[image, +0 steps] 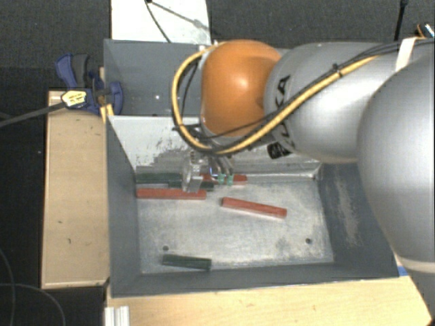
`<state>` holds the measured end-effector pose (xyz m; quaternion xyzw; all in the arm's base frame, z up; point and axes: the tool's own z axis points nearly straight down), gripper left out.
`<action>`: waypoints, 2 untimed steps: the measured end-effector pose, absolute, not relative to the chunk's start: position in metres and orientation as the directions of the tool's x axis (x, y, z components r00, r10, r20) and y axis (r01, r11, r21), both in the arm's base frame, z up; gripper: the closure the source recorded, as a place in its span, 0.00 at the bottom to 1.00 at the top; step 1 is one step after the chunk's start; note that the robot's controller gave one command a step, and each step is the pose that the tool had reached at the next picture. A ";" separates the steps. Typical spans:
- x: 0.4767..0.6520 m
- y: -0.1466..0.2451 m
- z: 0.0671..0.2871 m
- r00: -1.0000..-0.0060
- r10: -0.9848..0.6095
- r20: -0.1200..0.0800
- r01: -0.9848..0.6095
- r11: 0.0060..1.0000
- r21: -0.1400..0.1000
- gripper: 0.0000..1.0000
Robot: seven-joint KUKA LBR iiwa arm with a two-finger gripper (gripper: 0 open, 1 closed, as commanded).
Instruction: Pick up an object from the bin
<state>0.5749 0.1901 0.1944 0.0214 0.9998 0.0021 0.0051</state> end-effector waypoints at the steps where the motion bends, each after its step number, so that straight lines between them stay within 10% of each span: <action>1: 0.574 0.190 0.189 -0.999 0.042 -0.003 0.042 0.999 0.001 0.00; 2: 0.580 0.215 0.066 -0.993 -0.116 0.005 -0.116 0.993 0.000 0.00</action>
Offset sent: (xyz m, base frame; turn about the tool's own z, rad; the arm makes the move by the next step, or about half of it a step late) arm 0.0000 0.0000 0.0000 0.0000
